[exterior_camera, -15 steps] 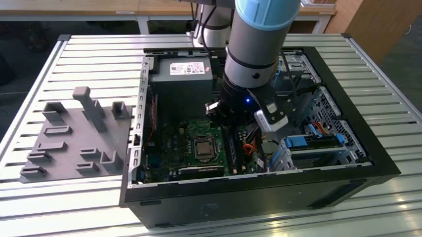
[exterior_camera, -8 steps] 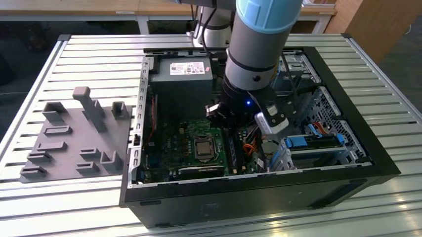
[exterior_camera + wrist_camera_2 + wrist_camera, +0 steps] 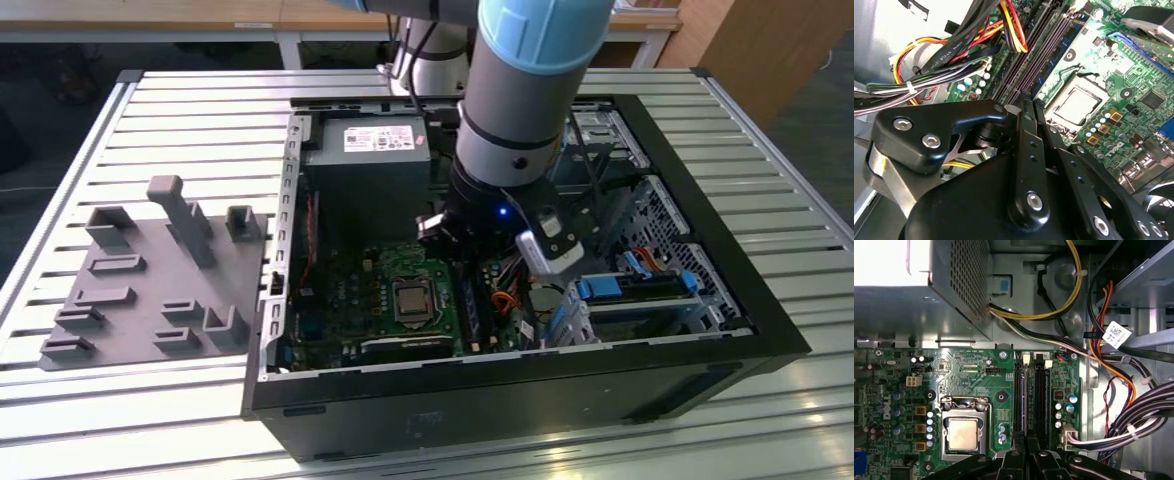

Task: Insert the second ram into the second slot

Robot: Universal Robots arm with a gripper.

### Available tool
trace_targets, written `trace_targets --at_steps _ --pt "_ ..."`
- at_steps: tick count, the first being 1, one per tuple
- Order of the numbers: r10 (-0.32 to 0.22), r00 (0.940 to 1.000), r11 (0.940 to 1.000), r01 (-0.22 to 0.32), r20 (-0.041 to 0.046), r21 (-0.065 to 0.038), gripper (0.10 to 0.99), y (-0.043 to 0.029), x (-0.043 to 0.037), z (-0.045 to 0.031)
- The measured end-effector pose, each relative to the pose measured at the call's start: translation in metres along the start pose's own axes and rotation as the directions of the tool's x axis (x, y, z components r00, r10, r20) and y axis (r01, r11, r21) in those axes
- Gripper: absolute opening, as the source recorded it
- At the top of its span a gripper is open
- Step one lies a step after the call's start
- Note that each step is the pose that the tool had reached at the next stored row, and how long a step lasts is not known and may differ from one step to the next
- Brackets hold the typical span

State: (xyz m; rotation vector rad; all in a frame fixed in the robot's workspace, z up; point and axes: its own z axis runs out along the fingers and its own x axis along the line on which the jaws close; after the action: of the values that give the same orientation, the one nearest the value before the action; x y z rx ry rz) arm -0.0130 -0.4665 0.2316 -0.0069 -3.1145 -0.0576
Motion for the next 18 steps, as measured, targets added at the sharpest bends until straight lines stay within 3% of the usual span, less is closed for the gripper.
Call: trace_targets --at_steps 18 --pt "0.000 1.0000 1.0000 0.000 -0.0052 0.000 0.133 -0.0003 -0.0017 0.0071"
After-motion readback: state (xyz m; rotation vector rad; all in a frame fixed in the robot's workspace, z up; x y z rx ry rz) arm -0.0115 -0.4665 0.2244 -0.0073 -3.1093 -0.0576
